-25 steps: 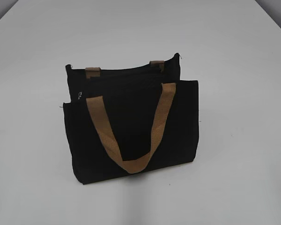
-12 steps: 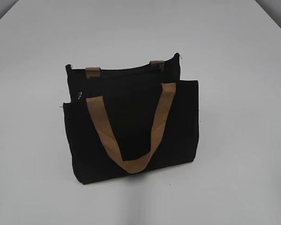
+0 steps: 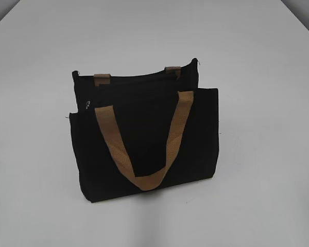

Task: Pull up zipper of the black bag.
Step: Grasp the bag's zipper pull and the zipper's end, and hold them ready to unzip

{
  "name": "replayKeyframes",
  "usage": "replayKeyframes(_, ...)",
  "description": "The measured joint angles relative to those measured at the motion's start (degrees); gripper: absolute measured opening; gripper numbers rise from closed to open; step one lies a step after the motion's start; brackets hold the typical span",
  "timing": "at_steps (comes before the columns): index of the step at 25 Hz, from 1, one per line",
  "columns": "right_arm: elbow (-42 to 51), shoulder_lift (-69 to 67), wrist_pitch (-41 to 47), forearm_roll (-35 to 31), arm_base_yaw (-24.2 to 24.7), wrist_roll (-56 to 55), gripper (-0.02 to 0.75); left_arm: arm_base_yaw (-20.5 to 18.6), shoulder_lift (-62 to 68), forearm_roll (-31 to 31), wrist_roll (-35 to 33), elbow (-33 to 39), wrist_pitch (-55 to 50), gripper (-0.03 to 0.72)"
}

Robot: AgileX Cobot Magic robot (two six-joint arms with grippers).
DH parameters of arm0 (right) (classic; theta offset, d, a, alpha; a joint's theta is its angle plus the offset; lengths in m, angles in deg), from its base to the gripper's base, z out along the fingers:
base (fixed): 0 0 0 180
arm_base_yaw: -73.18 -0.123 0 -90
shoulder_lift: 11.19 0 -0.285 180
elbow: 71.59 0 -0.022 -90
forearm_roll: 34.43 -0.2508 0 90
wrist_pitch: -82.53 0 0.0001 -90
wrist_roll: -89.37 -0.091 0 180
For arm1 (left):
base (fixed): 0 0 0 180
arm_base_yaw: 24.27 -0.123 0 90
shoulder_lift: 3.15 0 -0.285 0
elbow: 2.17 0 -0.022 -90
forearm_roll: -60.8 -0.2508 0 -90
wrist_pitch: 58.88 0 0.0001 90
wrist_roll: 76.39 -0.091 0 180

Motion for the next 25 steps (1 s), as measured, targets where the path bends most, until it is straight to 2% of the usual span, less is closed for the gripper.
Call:
replayKeyframes(3, 0.00, 0.00, 0.00, 0.00, 0.00, 0.00, 0.508, 0.00, 3.04, 0.00, -0.27, -0.99, 2.14, 0.239)
replayKeyframes(5, 0.00, 0.00, 0.00, 0.00, 0.00, 0.00, 0.508, 0.00, 5.55, 0.17, -0.84, -1.62, 7.65, 0.239)
replayKeyframes(11, 0.00, 0.00, 0.00, -0.58, -0.65, 0.00, 0.508, 0.00, 18.58, 1.47, -3.33, -0.88, 29.26, 0.239)
replayKeyframes(17, 0.00, -3.42, -0.05, -0.90, -3.24, 0.00, 0.508, 0.32, 38.85, 11.00, -4.11, 1.50, 53.71, 0.239)
replayKeyframes(25, 0.00, -11.82, -0.22, -1.04, -3.30, 0.00, 0.508, 4.30, 61.68, 10.41, -3.18, 2.78, 80.56, 0.239)
